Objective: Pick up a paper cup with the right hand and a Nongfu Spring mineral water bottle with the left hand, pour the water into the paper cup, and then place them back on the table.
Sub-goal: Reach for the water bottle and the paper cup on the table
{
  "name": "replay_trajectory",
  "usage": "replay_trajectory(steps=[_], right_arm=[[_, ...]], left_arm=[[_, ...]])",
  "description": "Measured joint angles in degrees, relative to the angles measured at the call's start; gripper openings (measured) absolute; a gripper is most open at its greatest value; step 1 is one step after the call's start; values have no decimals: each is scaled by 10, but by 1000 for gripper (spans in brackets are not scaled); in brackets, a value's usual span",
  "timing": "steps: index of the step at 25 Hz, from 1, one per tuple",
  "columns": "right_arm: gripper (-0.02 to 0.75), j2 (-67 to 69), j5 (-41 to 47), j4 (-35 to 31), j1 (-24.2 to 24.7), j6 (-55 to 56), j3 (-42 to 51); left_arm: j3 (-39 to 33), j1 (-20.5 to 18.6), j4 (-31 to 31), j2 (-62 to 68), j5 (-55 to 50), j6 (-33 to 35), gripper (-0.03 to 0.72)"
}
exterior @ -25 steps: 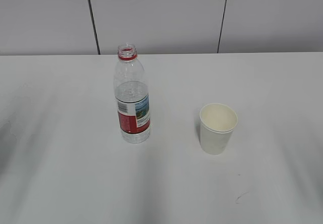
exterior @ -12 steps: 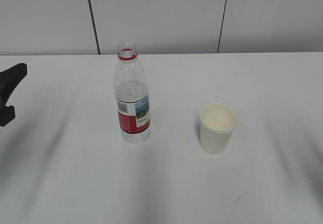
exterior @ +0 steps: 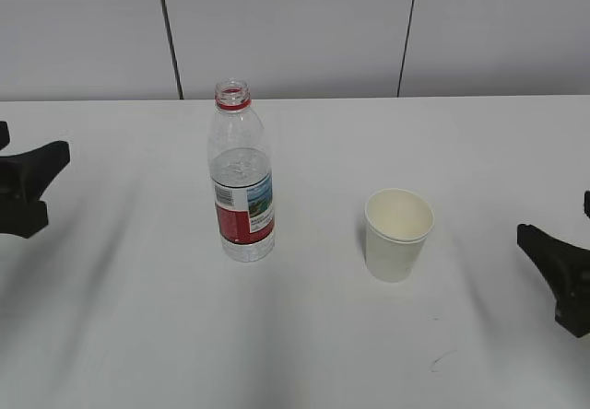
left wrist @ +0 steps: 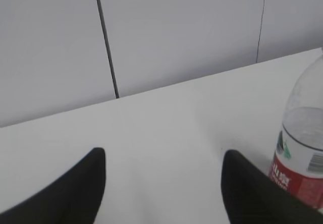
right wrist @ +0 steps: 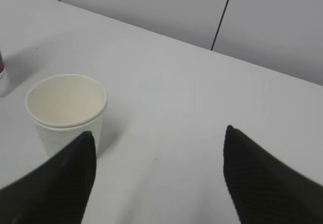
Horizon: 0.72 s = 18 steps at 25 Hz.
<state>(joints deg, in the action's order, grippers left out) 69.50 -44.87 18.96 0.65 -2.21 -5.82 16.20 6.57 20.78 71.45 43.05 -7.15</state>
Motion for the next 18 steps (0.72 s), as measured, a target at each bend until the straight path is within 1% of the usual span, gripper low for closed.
replay_trajectory(steps=[5,8,13,18], right_arm=[[582,47,-41,29,0,9,-2],[582,64,-47,53,0,31,-3],[600,96,-51,60,0,55,-3],[603,146,-85,75,0,57,-5]], left_arm=[[0,0,9,40,11,-1,441],[0,0,9,59,30,-5,475],[1,0,9,86,34,-37,548],[1,0,31,101,38,-46,567]])
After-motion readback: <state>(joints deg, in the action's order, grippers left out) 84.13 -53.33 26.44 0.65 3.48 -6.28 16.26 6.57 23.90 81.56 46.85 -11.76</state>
